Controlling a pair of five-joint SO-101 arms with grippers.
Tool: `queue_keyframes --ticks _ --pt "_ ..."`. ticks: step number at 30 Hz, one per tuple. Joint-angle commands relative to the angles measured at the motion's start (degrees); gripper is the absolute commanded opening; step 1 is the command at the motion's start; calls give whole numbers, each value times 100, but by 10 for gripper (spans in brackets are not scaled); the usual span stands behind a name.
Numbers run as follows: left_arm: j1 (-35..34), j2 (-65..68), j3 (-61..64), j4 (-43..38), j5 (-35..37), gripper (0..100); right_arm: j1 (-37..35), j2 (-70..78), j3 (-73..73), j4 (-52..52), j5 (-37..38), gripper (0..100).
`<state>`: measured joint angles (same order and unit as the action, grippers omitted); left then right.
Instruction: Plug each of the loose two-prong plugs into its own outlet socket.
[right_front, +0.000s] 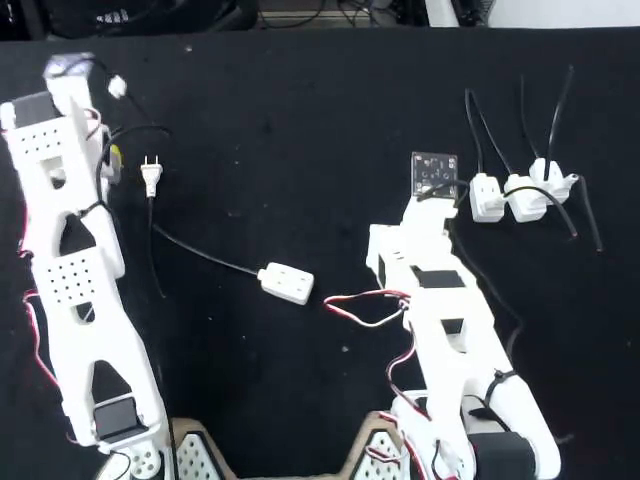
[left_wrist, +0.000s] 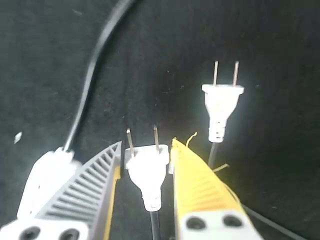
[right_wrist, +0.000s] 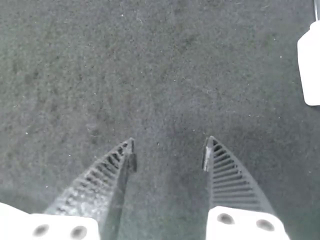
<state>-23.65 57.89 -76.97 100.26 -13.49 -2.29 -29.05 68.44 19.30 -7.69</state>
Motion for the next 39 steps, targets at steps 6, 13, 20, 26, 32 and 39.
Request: queue_keyframes --ticks 6,13,20,26,32,39 --pt "989 -3297 2879 53 378 30 -79 -215 -347 26 -62 208" --pt "1886 -5134 4646 -229 387 30 -44 -215 -338 26 -62 208" --pt "3213 -5873 6352 -1055 923 30 114 -215 -321 35 -800 208" --pt "4277 -6154 7512 -2092 1916 30 563 -215 -321 35 -1433 208" --pt "4919 -6892 8927 -3253 2110 30 545 -215 -338 35 -1424 208" --pt "5376 -7516 10246 -4404 2084 44 545 -215 -356 26 -1433 208"
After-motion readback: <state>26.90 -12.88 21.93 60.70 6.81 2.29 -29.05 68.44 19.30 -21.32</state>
